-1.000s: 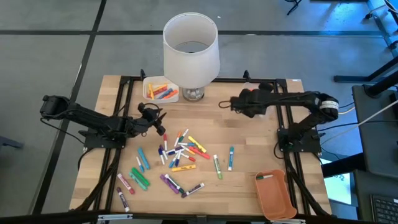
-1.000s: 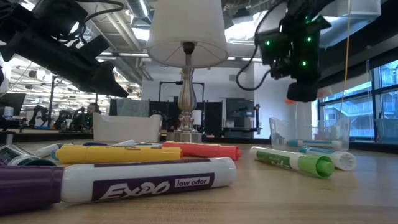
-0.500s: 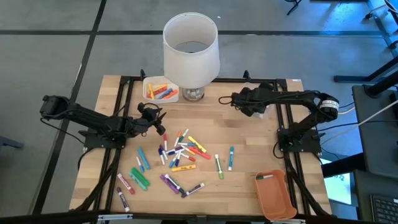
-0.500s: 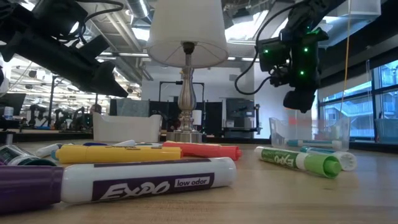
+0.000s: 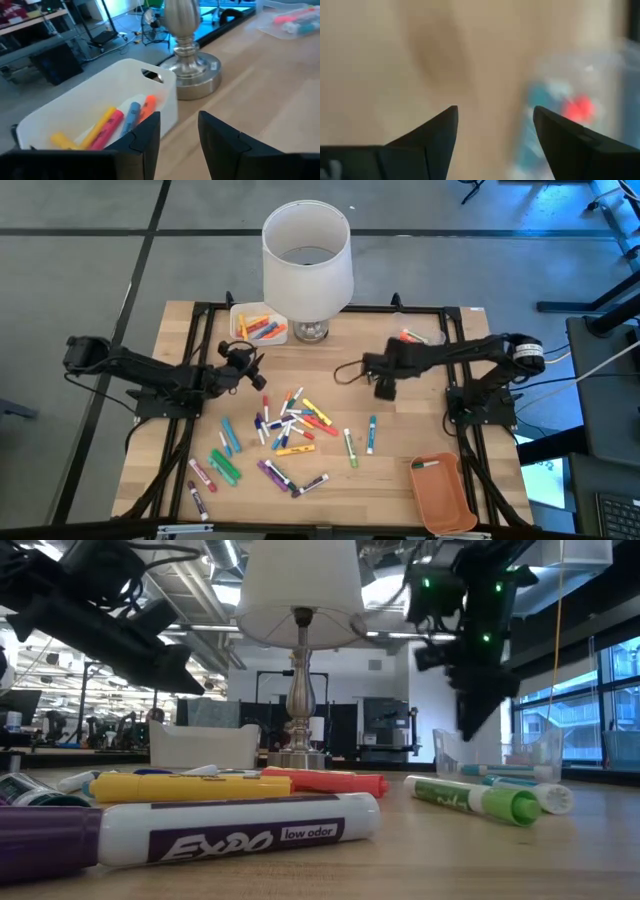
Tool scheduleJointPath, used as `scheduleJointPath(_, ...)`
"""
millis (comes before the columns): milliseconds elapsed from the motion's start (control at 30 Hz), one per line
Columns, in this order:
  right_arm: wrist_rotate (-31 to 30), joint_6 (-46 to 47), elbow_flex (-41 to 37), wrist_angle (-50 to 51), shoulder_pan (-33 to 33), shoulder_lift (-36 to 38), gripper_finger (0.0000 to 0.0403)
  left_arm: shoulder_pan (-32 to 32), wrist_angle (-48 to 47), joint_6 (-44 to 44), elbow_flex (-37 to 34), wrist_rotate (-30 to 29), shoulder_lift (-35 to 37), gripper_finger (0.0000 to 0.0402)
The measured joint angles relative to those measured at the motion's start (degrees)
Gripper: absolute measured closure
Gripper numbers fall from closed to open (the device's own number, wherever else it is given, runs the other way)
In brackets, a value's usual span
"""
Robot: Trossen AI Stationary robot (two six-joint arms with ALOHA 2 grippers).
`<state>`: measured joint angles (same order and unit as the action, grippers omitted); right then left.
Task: Pick & Place Markers
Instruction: Put the thick light blue dry erase marker into the transparent bin
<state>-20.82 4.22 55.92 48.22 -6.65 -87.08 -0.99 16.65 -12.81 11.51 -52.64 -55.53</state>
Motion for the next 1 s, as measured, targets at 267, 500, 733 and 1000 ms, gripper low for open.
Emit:
scheduleJointPath(267, 15.02, -13.77, -0.02, -5.57, 14.04, -2.30, 0.0144, 5.37, 6.28, 6.79, 0.00, 10.96, 0.00, 0.0274)
scheduleJointPath(500, 17.47, -30.89, 0.00, -9.28, 23.10, -5.59, 0.0144, 7.91, 13.55, 13.85, 0.02, 17.48, 0.00, 0.0274)
scheduleJointPath(733, 14.14, -33.50, 1.23, -13.31, 25.24, -13.13, 0.0147, 10.54, 19.36, 18.39, 0.02, 22.49, 0.00, 0.0274)
scheduleJointPath(1000, 19.73, -33.10, 5.98, -6.73, 25.11, -17.08, 0.0272, 13.35, 21.66, 20.91, 0.02, 26.00, -0.87, 0.0274)
